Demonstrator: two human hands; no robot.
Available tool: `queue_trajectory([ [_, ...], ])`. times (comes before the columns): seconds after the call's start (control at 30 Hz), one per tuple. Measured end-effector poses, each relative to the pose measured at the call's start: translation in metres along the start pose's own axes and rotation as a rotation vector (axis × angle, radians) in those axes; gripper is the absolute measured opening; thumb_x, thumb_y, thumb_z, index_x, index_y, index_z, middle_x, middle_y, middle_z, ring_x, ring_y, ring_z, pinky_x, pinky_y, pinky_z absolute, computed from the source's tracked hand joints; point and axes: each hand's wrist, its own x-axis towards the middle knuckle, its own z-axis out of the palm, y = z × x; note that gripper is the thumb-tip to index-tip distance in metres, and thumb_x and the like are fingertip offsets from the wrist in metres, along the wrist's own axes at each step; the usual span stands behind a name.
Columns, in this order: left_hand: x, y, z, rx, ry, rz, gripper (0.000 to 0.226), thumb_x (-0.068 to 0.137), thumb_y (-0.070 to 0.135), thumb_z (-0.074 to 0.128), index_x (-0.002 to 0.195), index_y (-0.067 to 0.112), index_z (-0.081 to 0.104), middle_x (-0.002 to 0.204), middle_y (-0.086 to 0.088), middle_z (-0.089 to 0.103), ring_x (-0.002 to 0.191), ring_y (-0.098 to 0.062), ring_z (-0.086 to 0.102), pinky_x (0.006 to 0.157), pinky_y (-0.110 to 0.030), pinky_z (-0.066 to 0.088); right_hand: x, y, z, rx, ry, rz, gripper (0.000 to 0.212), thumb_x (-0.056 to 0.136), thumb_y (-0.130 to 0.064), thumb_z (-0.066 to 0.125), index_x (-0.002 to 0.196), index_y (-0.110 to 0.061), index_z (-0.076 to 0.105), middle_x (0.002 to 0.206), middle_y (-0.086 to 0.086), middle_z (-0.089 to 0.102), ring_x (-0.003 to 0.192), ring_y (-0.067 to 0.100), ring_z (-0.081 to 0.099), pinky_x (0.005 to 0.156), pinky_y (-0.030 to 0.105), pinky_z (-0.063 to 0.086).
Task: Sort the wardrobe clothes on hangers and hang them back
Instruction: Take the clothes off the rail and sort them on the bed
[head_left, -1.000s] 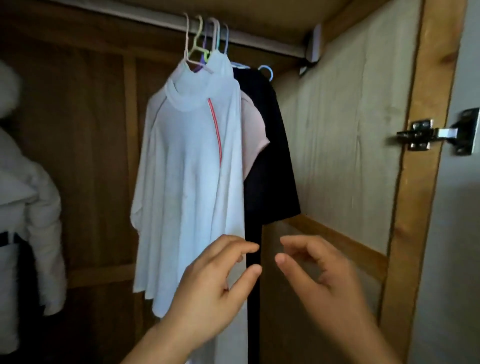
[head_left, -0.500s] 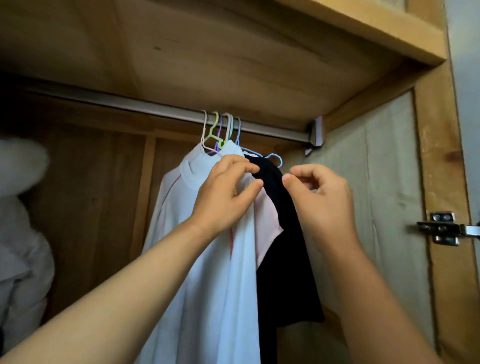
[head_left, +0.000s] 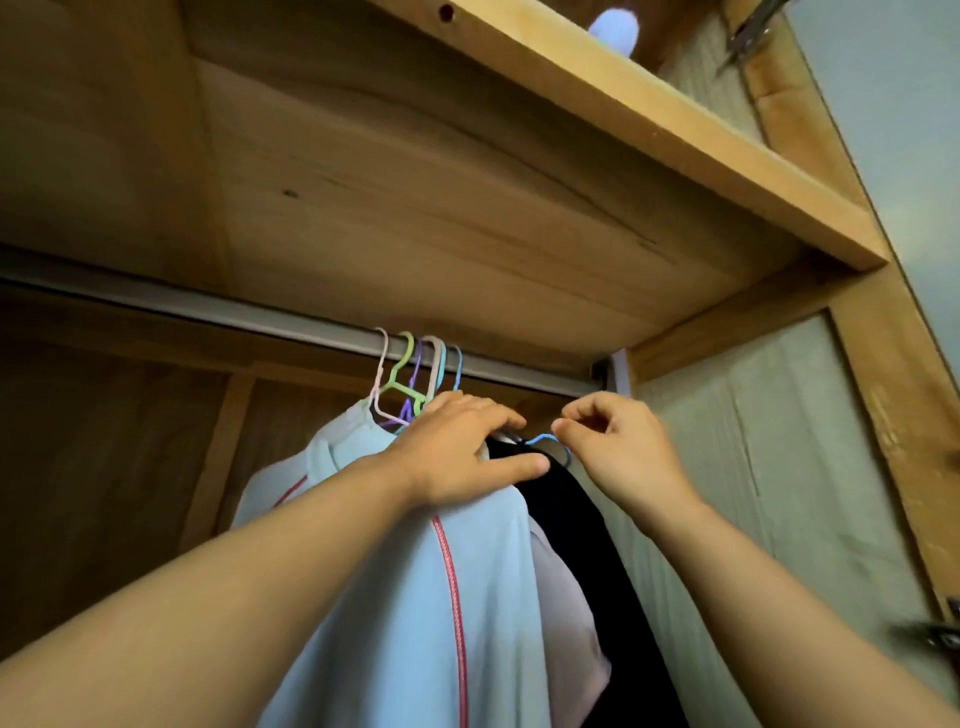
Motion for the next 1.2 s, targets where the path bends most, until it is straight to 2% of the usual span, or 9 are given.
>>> queue_trajectory([
  [0.23,-0.004,-0.024,0.0,-0.067,0.038,0.057,0.074,0.061,0.083,0.037,0.114,0.035,0.055,0.108,0.014,0.06,0.105,-0.006,0.05,0.09,-0.026,0.04,0.02,-0.004,0.032,0.0,-0.128,0.064,0.011,0.08,-0.016,0.071,0.084,-0.006,0.067,0.085,0.005,0.066,0.085,0.02,0.06,0.079,0.032,0.048],
  [0.37,-0.016,-0.034,-0.004,-0.184,0.06,0.041,0.067,0.06,0.08,0.046,0.112,0.038,0.05,0.101,0.018,0.056,0.099,-0.002,0.05,0.084,-0.03,0.046,0.032,-0.009,0.049,-0.084,-0.215,0.077,0.022,0.078,-0.018,0.069,0.079,0.004,0.066,0.081,0.019,0.067,0.07,0.022,0.055,0.065,0.034,0.047],
  [0.5,-0.023,-0.043,-0.007,-0.22,0.081,0.074,0.065,0.064,0.079,0.044,0.109,0.033,0.053,0.102,0.016,0.059,0.099,-0.004,0.054,0.084,-0.034,0.047,0.038,-0.015,0.063,-0.157,-0.315,0.165,0.02,0.074,-0.019,0.072,0.064,-0.003,0.068,0.058,0.007,0.056,0.054,0.018,0.047,0.049,0.025,0.037],
  [0.67,-0.03,-0.048,-0.009,-0.205,0.125,0.111,0.066,0.067,0.076,0.04,0.106,0.025,0.058,0.104,0.011,0.061,0.099,-0.007,0.055,0.087,-0.032,0.044,0.039,-0.012,0.075,-0.215,-0.138,0.153,0.023,0.076,-0.016,0.068,0.056,-0.009,0.062,0.063,0.008,0.059,0.071,0.029,0.055,0.061,0.028,0.042],
  [0.83,-0.028,-0.046,-0.008,-0.231,0.137,0.093,0.065,0.068,0.075,0.037,0.109,0.029,0.059,0.106,0.013,0.062,0.1,-0.006,0.054,0.087,-0.031,0.044,0.041,-0.018,0.06,-0.225,-0.07,0.118,0.02,0.079,-0.02,0.071,0.066,-0.005,0.067,0.054,0.002,0.049,0.068,0.023,0.05,0.063,0.026,0.039],
  [0.93,-0.025,-0.041,-0.005,-0.251,0.167,0.08,0.064,0.069,0.075,0.033,0.108,0.031,0.059,0.106,0.014,0.061,0.103,-0.007,0.052,0.09,-0.03,0.042,0.04,-0.019,0.041,-0.258,-0.03,0.084,0.022,0.079,-0.02,0.072,0.068,-0.002,0.067,0.052,0.001,0.048,0.059,0.019,0.047,0.054,0.024,0.035],
  [1.03,-0.021,-0.031,-0.002,-0.257,0.292,0.075,0.059,0.073,0.071,0.033,0.1,0.029,0.064,0.101,0.019,0.061,0.101,-0.004,0.049,0.091,-0.023,0.035,0.034,-0.018,0.01,-0.284,0.013,0.067,0.023,0.077,-0.018,0.073,0.059,-0.006,0.067,0.048,0.0,0.049,0.051,0.013,0.042,0.049,0.024,0.03],
  [1.13,-0.022,-0.014,0.004,-0.353,0.488,0.175,0.041,0.082,0.055,0.043,0.084,0.022,0.069,0.092,0.014,0.067,0.095,-0.005,0.058,0.093,-0.03,0.037,0.018,-0.016,-0.027,-0.37,0.064,0.037,0.025,0.078,-0.018,0.073,0.058,-0.005,0.065,0.055,0.011,0.057,0.054,0.018,0.046,0.051,0.025,0.034],
  [1.2,-0.026,0.003,0.008,-0.449,0.558,0.221,0.036,0.086,0.047,0.045,0.086,0.02,0.07,0.093,0.014,0.067,0.096,-0.004,0.059,0.093,-0.035,0.039,0.002,-0.015,-0.049,-0.458,0.096,0.021,0.028,0.08,-0.021,0.071,0.06,-0.002,0.063,0.061,0.014,0.062,0.059,0.022,0.05,0.055,0.027,0.035],
])
